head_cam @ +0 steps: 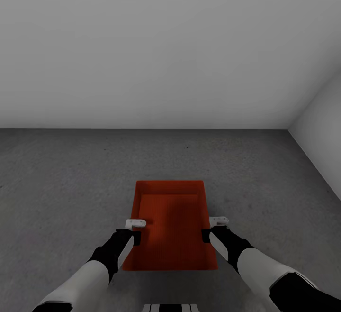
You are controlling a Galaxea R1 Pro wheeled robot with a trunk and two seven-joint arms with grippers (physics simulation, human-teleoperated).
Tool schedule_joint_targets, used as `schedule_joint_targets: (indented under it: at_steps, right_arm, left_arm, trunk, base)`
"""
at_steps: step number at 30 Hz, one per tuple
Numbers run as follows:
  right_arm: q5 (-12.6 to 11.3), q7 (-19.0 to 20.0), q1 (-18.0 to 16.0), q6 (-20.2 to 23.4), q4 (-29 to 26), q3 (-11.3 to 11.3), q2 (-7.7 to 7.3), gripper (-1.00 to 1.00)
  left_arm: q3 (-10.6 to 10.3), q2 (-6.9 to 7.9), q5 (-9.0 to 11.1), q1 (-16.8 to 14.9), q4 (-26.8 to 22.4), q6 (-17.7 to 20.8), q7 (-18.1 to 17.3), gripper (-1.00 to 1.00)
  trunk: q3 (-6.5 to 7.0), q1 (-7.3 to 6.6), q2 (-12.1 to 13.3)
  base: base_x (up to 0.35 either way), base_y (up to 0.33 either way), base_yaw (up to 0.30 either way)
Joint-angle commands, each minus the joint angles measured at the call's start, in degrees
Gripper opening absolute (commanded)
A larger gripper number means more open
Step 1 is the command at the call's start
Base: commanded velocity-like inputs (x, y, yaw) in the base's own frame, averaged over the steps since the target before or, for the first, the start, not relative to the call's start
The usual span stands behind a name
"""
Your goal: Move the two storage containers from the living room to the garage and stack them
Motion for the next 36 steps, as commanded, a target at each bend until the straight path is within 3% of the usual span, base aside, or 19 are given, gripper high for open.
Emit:
schedule_joint_targets:
  at_steps: [1,7,8,36]
  right_arm:
    - [-1.25,-0.09,-0.08,0.03,-0.32,2.24,-0.06,-1.00]
    - [-1.25,-0.03,-0.08,0.04,-0.32,2.25,-0.06,-1.00]
    - [-1.25,-0.06,-0.08,0.04,-0.23,2.25,-0.06,1.00]
    - [-1.25,-0.11,-0.08,-0.05,0.39,2.41,-0.06,1.00]
  left_arm:
    - [-0.90,0.44,-0.59,0.01,1.97,4.38,0.39,-1.00]
    - [-0.90,0.43,-0.59,0.01,2.00,4.45,0.41,-1.00]
    - [-0.90,0.43,-0.59,0.01,2.02,4.49,0.41,1.00]
    - [-0.86,0.44,-0.48,0.01,1.94,4.47,1.55,1.00]
  trunk:
    - [-0.03,-0.01,-0.02]
    - [-0.03,-0.01,-0.02]
    - [-0.03,-0.01,-0.02]
    - [-0.03,-0.01,-0.02]
  base:
    - [0.000,0.000,0.000]
    - [0.000,0.000,0.000]
    - [0.000,0.000,0.000]
    - [0.000,0.000,0.000]
